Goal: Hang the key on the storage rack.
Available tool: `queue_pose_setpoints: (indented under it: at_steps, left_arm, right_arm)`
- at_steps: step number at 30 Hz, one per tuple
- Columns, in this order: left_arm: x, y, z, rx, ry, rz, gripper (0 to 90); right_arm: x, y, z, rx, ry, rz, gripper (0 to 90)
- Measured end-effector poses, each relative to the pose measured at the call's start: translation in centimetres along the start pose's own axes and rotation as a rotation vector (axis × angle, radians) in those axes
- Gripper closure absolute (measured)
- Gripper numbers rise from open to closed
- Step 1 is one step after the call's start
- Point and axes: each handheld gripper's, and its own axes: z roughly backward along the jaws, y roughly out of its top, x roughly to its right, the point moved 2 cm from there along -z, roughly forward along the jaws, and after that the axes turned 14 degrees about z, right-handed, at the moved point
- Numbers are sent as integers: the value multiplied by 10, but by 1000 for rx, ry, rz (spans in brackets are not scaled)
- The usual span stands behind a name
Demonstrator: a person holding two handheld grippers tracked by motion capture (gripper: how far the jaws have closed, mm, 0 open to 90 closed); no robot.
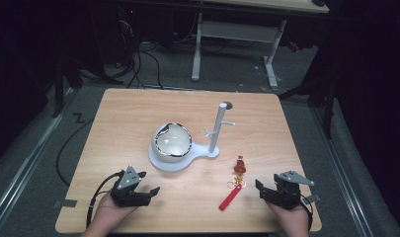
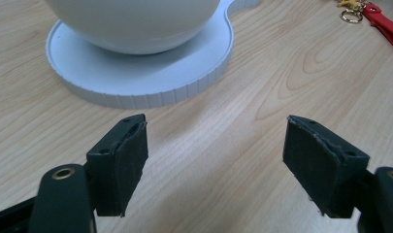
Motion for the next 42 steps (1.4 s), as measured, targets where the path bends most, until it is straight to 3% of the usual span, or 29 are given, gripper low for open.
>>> queue_pose_setpoints:
  at_steps: [3, 8, 10, 12, 17, 24, 31, 36, 42]
  left_arm:
    - [1, 5, -7, 1, -10, 2, 251]
    - [6, 10, -14, 0, -17, -12, 252]
    - [6, 11, -14, 1, -19, -12, 252]
    - [7, 12, -15, 6, -21, -11, 253]
    - [6, 12, -12, 5, -16, -9, 254]
    - [0, 8, -1, 18, 8, 1, 254]
    - [-7, -1, 14, 24, 33, 23, 256]
    - [-12, -9, 27, 32, 59, 42, 256]
    - [-18, -17, 40, 40, 93, 62, 257]
  right_arm:
    - [-6, -6, 3, -21, 14, 17, 319]
    - [-15, -10, 6, -42, 14, 66, 334]
    - [-17, -10, 7, -43, 15, 64, 342]
    - [-20, -12, 7, -45, 30, 60, 363]
    - [-34, -11, 4, -65, 69, 106, 375]
    - [-54, -4, -7, -87, 106, 206, 392]
    - [-79, 6, -17, -88, 202, 321, 580]
    - [-96, 15, -29, -97, 237, 396, 623]
    - [-103, 27, -44, -85, 280, 382, 675]
